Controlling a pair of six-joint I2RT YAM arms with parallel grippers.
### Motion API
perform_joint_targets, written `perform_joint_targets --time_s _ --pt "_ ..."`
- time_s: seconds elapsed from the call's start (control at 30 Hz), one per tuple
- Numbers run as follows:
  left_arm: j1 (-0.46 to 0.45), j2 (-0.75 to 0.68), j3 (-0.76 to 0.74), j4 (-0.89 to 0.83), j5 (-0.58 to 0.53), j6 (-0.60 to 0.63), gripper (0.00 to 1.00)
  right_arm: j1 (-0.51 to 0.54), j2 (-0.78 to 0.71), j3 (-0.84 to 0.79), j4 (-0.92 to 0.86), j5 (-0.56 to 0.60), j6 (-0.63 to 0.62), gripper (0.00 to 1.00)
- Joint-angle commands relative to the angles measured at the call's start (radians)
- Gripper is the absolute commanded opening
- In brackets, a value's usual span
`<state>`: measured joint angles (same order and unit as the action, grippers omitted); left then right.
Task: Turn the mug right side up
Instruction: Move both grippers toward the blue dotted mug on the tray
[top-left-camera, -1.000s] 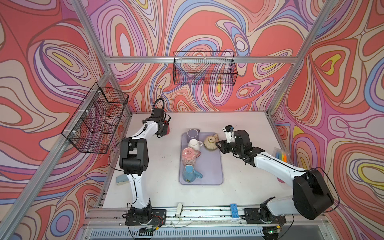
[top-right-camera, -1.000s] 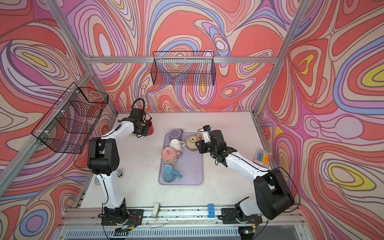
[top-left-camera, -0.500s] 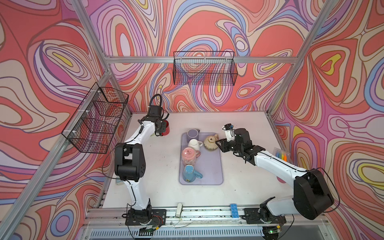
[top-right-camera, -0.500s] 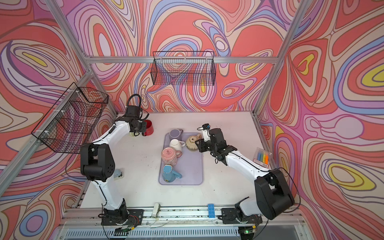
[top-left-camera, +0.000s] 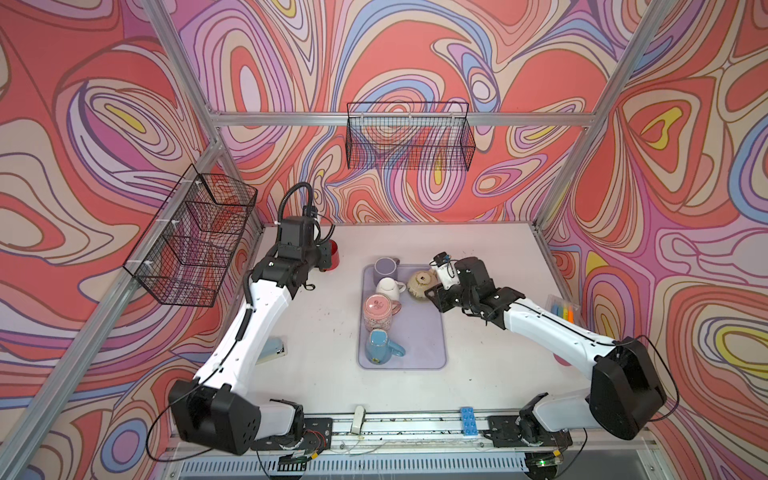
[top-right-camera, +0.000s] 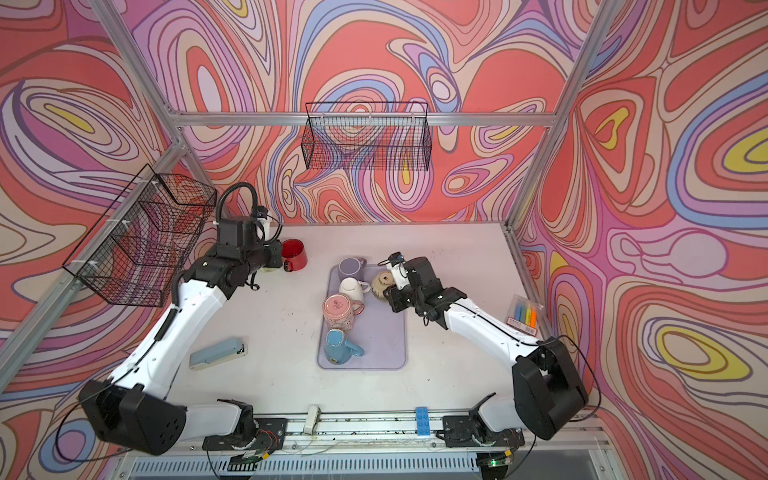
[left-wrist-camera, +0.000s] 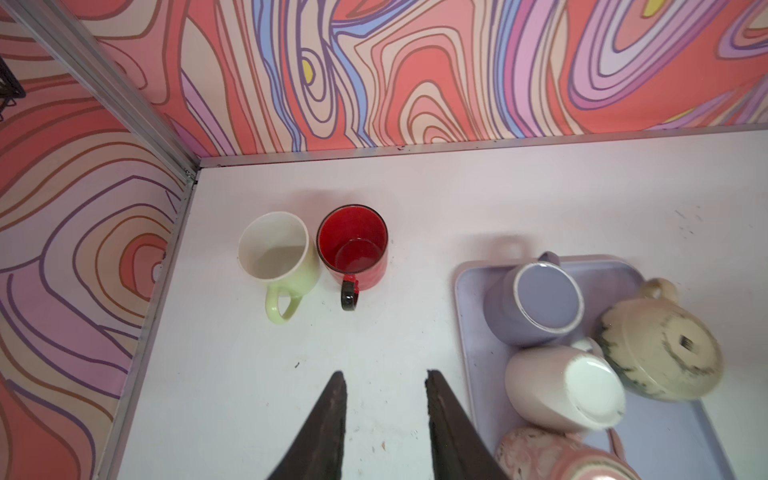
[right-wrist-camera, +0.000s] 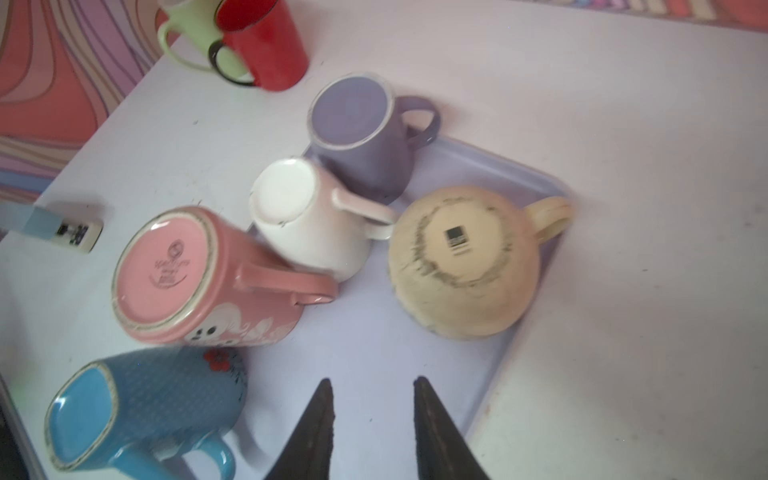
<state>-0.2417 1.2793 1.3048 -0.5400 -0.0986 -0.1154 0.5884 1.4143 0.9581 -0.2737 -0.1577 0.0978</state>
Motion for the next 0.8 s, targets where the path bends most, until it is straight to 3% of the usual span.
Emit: perform_joint_targets --time_s 0.0,0.07,0.17,0.4,0.57,0.77 --pt "-0.056 -0.089 -0.077 -0.088 -0.011 -0.041 0.33 0.073 0.013 -0.008 -0.06 0.09 -0.016 0.33" --pt "-0.095 -0.161 -0.125 -0.145 -0.05 -0.067 0.3 0.106 0.014 -0.027 -0.056 0.104 -0.002 0.32" --pt "-0.152 -0.274 -0.228 -0.199 0.001 -0.162 0.24 0.162 0.018 -0.048 -0.063 0.134 0.01 0.31" --pt "-0.414 -0.439 -0.49 -0.264 -0.057 -0.478 0.15 0.268 0.063 -0.094 -0.018 0.168 0.086 0.31" --pt "-0.554 -0.462 -0.586 -0.258 -0.092 -0.616 0.13 0.33 0.101 -0.116 0.025 0.184 0.132 0.3" --pt "-0.596 -0.421 -0.673 -0.1 -0.064 -0.676 0.11 0.373 0.134 -0.123 0.063 0.176 0.171 0.3"
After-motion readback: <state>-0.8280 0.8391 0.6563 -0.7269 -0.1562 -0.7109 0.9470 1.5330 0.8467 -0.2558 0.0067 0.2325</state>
